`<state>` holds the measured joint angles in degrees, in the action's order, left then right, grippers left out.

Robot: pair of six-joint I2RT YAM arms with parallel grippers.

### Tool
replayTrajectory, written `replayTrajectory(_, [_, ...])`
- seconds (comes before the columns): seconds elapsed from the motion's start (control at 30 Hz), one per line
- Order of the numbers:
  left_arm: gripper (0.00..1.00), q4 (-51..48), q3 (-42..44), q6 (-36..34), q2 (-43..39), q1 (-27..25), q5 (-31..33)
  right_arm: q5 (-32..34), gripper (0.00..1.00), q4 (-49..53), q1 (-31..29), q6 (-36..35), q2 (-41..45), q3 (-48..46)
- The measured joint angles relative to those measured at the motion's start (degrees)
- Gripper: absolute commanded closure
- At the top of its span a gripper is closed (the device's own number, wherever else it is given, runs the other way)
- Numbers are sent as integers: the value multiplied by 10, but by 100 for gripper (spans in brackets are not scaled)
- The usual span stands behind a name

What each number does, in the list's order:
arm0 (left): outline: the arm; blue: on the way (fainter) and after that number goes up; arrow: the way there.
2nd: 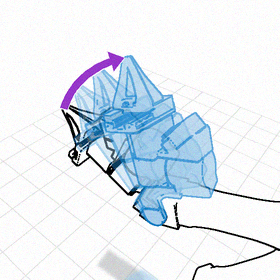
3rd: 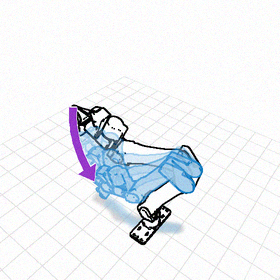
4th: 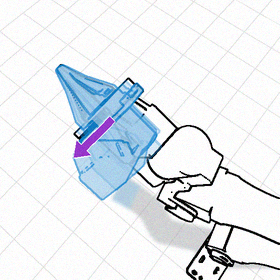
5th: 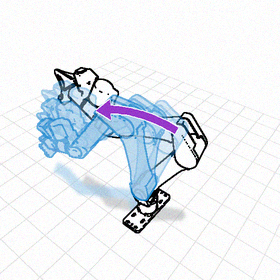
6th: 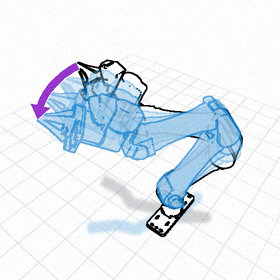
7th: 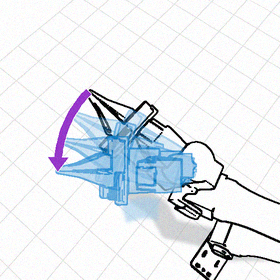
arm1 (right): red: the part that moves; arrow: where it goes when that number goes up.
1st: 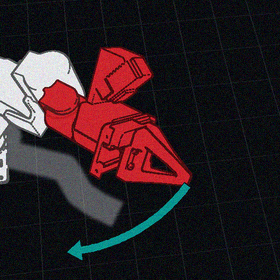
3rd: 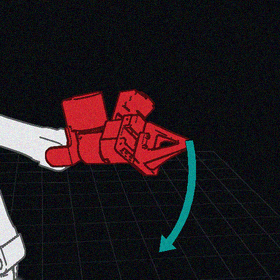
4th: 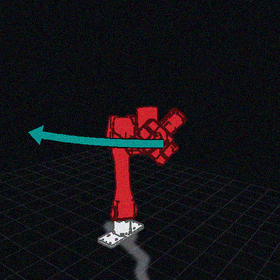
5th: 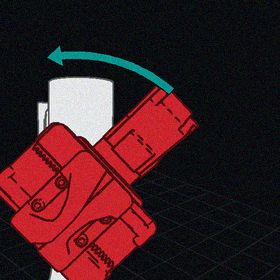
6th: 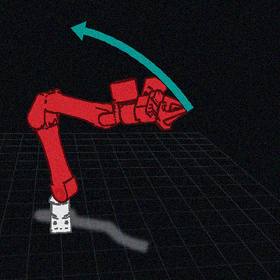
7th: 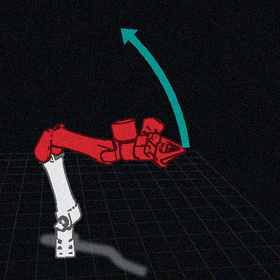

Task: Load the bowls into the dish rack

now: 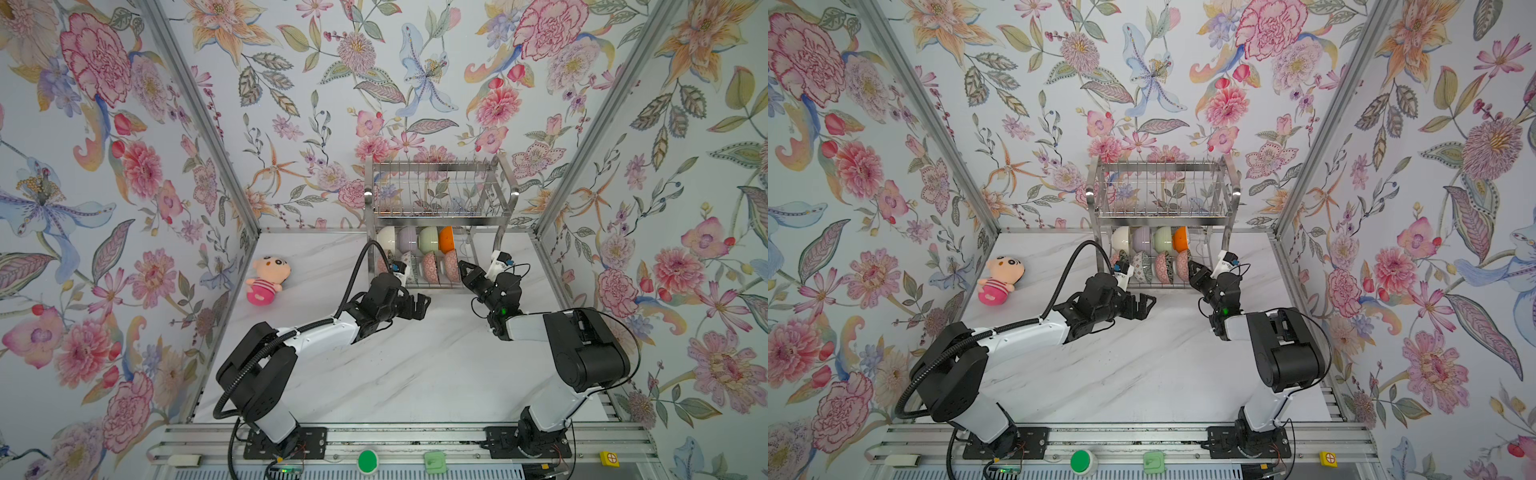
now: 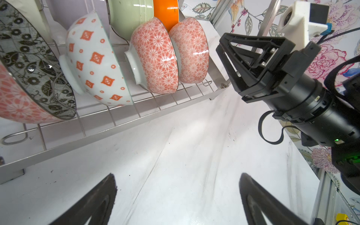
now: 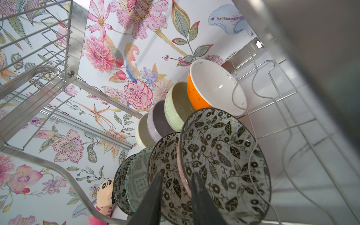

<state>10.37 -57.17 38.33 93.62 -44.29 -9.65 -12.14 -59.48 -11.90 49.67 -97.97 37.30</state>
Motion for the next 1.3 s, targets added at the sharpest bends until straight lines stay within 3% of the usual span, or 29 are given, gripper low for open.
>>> replayTrajectory(0.5, [1, -15, 0, -14, -16, -3, 35, 9, 68, 64, 0, -37, 96, -29])
replayTrajectory(0.7, [0, -32, 10, -63, -84, -3, 108, 15, 56, 152, 0, -92, 159, -32])
replayTrajectory(0.9, [1, -33, 50, -129, -161, 10, 222, 45, 34, 245, 3, -153, 227, -40])
replayTrajectory(0.97, [1, -33, 72, -140, -187, 33, 248, 57, 31, 272, 6, -168, 250, -45])
replayTrajectory(1.1, [1, -40, 108, -139, -234, 130, 295, 80, 26, 324, 20, -187, 283, -47])
replayTrajectory(1.23, [1, -37, 138, -137, -269, 224, 330, 94, 1, 359, 43, -200, 307, -51])
replayTrajectory(1.3, [1, -20, 162, -136, -284, 261, 347, 106, 1, 381, 53, -203, 313, -51])
